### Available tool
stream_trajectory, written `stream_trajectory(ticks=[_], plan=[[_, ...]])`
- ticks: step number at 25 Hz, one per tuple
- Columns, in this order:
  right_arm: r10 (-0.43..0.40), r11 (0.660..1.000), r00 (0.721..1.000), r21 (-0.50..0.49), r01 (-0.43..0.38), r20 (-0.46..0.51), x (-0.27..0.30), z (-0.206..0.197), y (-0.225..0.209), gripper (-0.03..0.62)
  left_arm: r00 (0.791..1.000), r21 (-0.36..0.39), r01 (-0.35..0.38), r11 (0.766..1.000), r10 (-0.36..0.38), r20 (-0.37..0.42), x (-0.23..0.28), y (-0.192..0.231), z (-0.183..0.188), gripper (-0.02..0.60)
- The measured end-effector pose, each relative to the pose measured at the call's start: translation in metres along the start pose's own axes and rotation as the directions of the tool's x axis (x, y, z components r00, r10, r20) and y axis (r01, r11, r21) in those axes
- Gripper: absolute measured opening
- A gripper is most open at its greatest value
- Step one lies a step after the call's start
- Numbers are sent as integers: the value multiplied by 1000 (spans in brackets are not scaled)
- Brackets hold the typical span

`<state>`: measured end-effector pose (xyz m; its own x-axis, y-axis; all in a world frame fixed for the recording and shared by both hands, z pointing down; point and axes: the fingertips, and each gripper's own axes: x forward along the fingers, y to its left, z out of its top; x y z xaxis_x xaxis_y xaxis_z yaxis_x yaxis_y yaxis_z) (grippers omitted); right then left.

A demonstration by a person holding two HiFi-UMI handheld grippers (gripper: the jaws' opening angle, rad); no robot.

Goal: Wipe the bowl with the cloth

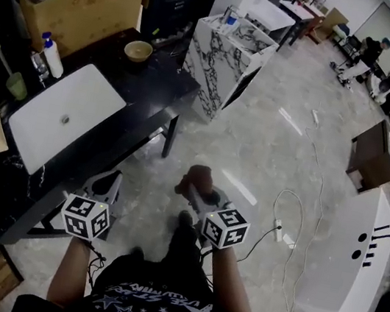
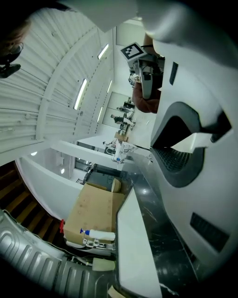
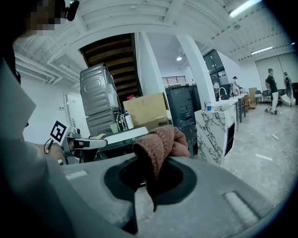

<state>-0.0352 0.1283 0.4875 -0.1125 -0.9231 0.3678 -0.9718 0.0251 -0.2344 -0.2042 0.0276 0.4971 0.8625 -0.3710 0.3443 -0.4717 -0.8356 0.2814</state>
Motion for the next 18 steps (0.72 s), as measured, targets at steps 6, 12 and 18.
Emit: stream_trajectory(ticks=[6,12,18], plan=[[122,992,993,-29,-122,7,49,35,-40,48,995,11,-94,996,93,42,52,10,36,8],[223,974,975,-34,-223,-5,93,72,-114,48,976,0,-213,977,213,51,114,12,63,8],[322,946,946,-37,-323,-42,129,96,-174,48,945,-79,-314,946,319,75,162,8,89,8]])
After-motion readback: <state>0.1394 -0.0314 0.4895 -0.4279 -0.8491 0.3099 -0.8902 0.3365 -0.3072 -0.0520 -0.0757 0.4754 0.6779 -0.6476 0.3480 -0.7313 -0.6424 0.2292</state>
